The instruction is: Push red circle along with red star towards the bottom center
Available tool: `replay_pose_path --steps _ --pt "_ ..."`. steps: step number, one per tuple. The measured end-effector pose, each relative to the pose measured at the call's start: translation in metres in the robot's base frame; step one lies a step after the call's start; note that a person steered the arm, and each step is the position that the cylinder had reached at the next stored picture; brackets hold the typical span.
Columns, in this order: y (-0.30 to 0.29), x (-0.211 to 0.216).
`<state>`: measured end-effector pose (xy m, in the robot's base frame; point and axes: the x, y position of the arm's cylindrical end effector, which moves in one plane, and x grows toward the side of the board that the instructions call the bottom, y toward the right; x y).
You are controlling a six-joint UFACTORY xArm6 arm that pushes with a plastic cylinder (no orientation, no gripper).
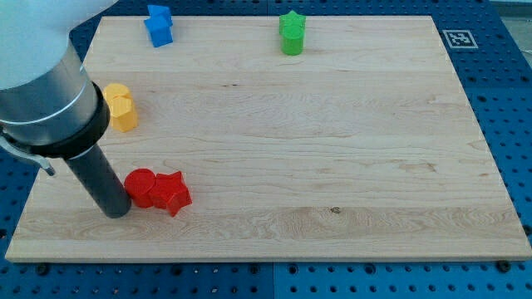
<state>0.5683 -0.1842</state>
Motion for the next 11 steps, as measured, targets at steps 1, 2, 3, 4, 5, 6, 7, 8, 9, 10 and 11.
replay_pose_path --steps 1,2,3,4,5,6,7,8,9,10,11 --pt "-0.008 0.0" --pt "-0.029 0.001" --pt "-0.046 -0.017" --pt "-0.055 -0.036" --pt "-0.049 -0.036" --pt "-0.022 -0.035" --pt "0.001 -0.027" --pt "0.024 -0.021" --pt "0.05 -0.021" --pt "0.071 -0.018" --pt "0.081 -0.015"
